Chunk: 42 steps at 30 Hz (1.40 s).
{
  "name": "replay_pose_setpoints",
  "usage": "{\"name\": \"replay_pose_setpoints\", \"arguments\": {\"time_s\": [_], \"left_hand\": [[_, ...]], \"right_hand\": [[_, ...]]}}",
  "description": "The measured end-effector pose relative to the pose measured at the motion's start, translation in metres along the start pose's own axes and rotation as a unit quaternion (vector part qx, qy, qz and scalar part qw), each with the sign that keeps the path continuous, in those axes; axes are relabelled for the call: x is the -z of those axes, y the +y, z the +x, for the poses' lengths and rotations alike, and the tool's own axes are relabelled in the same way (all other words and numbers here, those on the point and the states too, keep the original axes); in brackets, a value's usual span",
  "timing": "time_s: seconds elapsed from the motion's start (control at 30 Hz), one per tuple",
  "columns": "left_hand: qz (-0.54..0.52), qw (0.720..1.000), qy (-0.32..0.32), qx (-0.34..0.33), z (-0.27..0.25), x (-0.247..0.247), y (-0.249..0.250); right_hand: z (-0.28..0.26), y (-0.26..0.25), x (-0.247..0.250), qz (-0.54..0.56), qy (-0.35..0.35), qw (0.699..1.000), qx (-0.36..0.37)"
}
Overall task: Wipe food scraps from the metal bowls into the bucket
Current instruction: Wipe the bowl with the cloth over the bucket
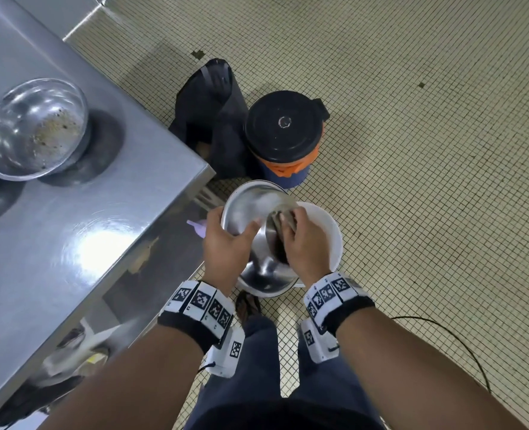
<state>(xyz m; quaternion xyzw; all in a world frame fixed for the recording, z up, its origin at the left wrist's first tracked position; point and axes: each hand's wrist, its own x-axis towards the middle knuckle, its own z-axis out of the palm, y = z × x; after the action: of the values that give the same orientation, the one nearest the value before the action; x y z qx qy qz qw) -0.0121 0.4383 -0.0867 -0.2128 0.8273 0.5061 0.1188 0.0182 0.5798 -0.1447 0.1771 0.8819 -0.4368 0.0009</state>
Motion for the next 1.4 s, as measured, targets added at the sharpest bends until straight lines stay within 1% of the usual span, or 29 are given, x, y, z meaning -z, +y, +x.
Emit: {"name": "replay_pose_setpoints", "arguments": {"time_s": [0.07,0.13,0.2,0.23,0.3,0.4,0.47,0.5,0.57,0.63,0.7,0.73,0.77,0.83,0.9,0.93,0.97,1.0,1.07,1.13,1.2,1.23,1.3,1.37,1.4], "left_hand": [[0.002,1.0,-0.004,0.0,-0.003,0.004,-0.002],[0.008,1.0,-0.005,-0.002,-0.006,0.009,-0.005],[0.013,1.0,-0.005,-0.002,-0.009,0.011,-0.007],[0.014,1.0,-0.005,-0.001,-0.009,0.011,-0.007],[0.019,1.0,-0.003,0.0,-0.009,0.011,-0.007],[0.019,1.0,-0.004,-0.006,-0.008,0.007,-0.004],[0.021,0.999,-0.012,-0.022,-0.01,0.005,0.0],[0.024,0.999,-0.016,-0.028,-0.01,0.006,0.002],[0.028,0.999,-0.017,-0.029,-0.012,0.009,0.001],[0.031,0.999,-0.014,-0.03,-0.015,0.013,-0.001],[0.032,0.999,-0.012,-0.03,-0.017,0.016,-0.003],[0.029,0.999,-0.013,-0.029,-0.017,0.016,-0.004],[0.028,0.999,-0.014,-0.027,-0.018,0.016,-0.004],[0.03,0.999,-0.012,-0.026,-0.016,0.012,-0.005],[0.034,0.999,-0.012,-0.03,-0.016,0.008,-0.005],[0.037,0.998,-0.016,-0.038,-0.017,0.006,-0.004],[0.041,0.998,-0.022,-0.046,-0.019,0.005,-0.003],[0.043,0.997,-0.026,-0.053,-0.02,0.006,-0.002],[0.045,0.996,-0.03,-0.064,-0.023,0.013,-0.003],[0.049,0.995,-0.033,-0.075,-0.027,0.021,-0.005],[0.043,0.996,-0.036,-0.074,-0.03,0.028,-0.007],[0.037,0.996,-0.034,-0.073,-0.03,0.03,-0.008],[0.033,0.997,-0.025,-0.071,-0.029,0.029,-0.009],[0.031,0.997,-0.016,-0.067,-0.027,0.025,-0.007],[0.026,0.997,-0.01,-0.068,-0.025,0.022,-0.005]], "right_hand": [[0.007,0.011,0.005,-0.041,0.001,0.998,-0.038],[0.014,0.022,0.012,-0.083,-0.015,0.994,-0.076],[0.019,0.03,0.018,-0.087,-0.032,0.99,-0.104],[0.02,0.03,0.022,-0.071,-0.031,0.991,-0.11],[0.018,0.025,0.023,-0.027,-0.012,0.996,-0.086],[0.003,0.003,0.012,0.025,0.002,1.0,-0.018],[-0.009,-0.006,0.004,0.019,-0.006,1.0,0.011],[-0.012,-0.005,0.001,-0.002,-0.002,1.0,0.012],[-0.009,0.006,0.002,-0.053,0.011,0.998,-0.019],[0.002,0.021,0.009,-0.091,0.0,0.993,-0.074],[0.011,0.032,0.017,-0.106,-0.022,0.987,-0.117],[0.014,0.035,0.021,-0.101,-0.016,0.988,-0.119],[0.015,0.034,0.023,-0.086,0.002,0.99,-0.11],[0.011,0.019,0.02,-0.043,0.032,0.996,-0.066],[0.0,-0.006,0.011,-0.011,0.031,0.999,0.0],[-0.006,-0.016,0.006,-0.008,0.022,0.999,0.023],[-0.008,-0.021,0.001,-0.016,0.018,0.999,0.028],[-0.008,-0.02,0.0,-0.024,0.025,0.999,0.019],[0.002,-0.006,0.003,-0.048,0.035,0.998,-0.035],[0.014,0.014,0.011,-0.087,0.012,0.991,-0.097],[0.019,0.028,0.017,-0.114,-0.015,0.986,-0.122],[0.02,0.03,0.019,-0.111,-0.017,0.986,-0.125],[0.015,0.023,0.018,-0.068,0.006,0.992,-0.108],[0.002,0.003,0.012,-0.019,0.032,0.998,-0.047],[-0.008,-0.008,0.008,-0.007,0.032,0.999,-0.007]]}}
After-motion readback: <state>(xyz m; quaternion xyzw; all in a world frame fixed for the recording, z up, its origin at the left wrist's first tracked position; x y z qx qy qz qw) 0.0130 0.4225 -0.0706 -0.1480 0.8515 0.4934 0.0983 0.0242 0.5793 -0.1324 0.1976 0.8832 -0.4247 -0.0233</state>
